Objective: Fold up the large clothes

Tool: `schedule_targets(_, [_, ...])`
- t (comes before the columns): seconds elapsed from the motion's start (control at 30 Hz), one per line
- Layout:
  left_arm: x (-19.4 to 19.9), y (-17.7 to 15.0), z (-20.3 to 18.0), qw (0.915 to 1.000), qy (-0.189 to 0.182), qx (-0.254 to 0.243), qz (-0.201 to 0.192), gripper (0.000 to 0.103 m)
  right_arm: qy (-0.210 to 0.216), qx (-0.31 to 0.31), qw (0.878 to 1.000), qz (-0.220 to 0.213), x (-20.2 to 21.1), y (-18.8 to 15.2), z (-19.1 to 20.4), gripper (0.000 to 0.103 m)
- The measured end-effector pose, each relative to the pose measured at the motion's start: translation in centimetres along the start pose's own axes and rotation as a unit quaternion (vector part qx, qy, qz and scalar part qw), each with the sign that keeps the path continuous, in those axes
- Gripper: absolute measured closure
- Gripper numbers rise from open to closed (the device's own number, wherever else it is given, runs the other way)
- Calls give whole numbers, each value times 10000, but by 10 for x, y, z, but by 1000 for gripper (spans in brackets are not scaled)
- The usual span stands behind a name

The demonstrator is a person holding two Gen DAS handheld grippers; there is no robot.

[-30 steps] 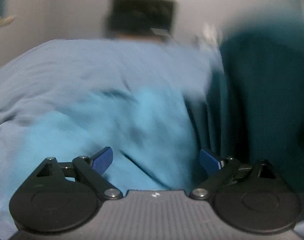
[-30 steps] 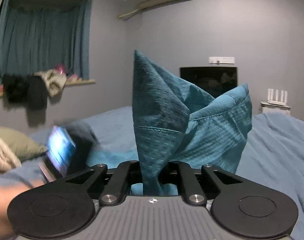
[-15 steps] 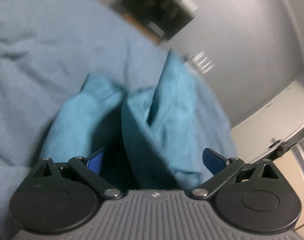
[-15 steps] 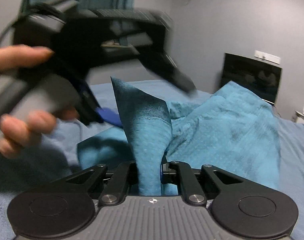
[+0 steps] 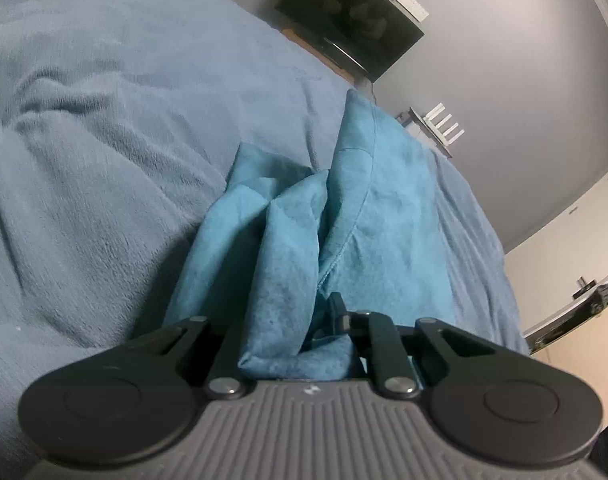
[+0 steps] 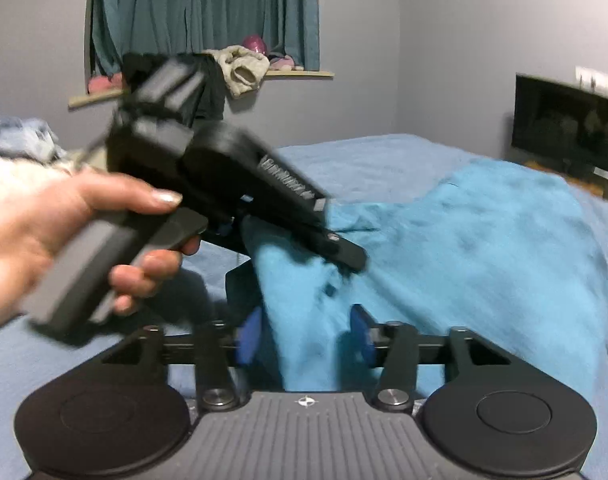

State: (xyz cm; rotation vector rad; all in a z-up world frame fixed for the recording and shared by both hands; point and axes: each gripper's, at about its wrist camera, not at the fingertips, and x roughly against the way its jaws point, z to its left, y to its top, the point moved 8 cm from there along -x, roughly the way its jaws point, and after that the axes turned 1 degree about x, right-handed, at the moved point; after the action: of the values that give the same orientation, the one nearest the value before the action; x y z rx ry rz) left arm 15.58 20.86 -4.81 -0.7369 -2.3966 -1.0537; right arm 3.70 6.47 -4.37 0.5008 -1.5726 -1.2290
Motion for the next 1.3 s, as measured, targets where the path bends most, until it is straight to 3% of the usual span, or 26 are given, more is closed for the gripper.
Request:
schedule_targets(0.1, [-4,4,3,10000,55,18,11,91,104,-746,9970,-147,49,1,-46,48])
schedule_targets(0.17, [-5,12,7,9999,74,83,16,91,-457,-1347,9895,-263,74,8,-103,50])
schedule_targets(0.23, [-2,12,9,9999,120,97,-7,91,-1080,-1983,9741,-151,74,-5,-154,57])
schedule_targets(0.33, [4,8,9,9998,188,12,-17,91,-1351,-2616,9556,-93,66,-31,-198,64])
schedule_targets(0.4, [7,8,13,9997,218,64,-26,91,-1246,-2692,9550,35,46,-42,-200,65])
schedule_targets(0.47, [7,8,20,9995,206,244,-40,91,-1175,-2564,9593,-106,29,-39,-198,63])
schedule_targets(0.6, [10,11,27,9987,65,480,-171,91,-1423,-2171,9655,-218,22,-30,-202,59])
schedule_targets(0.67, [19,15,23,9984,69,385,-416,90,-1438,-2175,9648,-349,24,-29,-205,59])
schedule_targets(0.77, [50,30,12,9902,651,67,-1232,88,-1583,-1990,9667,-283,9,-36,-204,59])
schedule_targets(0.8, [61,34,0,9872,582,-120,-1477,87,-1592,-2008,9663,-262,-6,-33,-203,59])
schedule_targets(0.87, [72,38,-28,9845,152,-419,-1695,68,-1562,-2091,9650,-258,-11,-33,-204,59])
schedule_targets(0.97, [63,25,-73,9850,-342,-1029,-1339,57,-1536,-2110,9650,-251,-15,-35,-207,58])
schedule_targets(1.03, [42,7,-92,9820,-196,-1598,-990,57,-1530,-2103,9653,-251,-14,-34,-206,58])
schedule_targets(1.1, [13,-12,-90,9789,239,-1960,-529,57,-1526,-2118,9650,-262,-13,-34,-206,57])
schedule_targets(1.2, [-18,-26,-57,9774,998,-1858,174,58,-1577,-2112,9641,-329,-10,-25,-204,57])
schedule_targets(1.3, [-15,-23,-46,9846,901,-1484,194,59,-1946,-1744,9635,-584,-7,-13,-201,57])
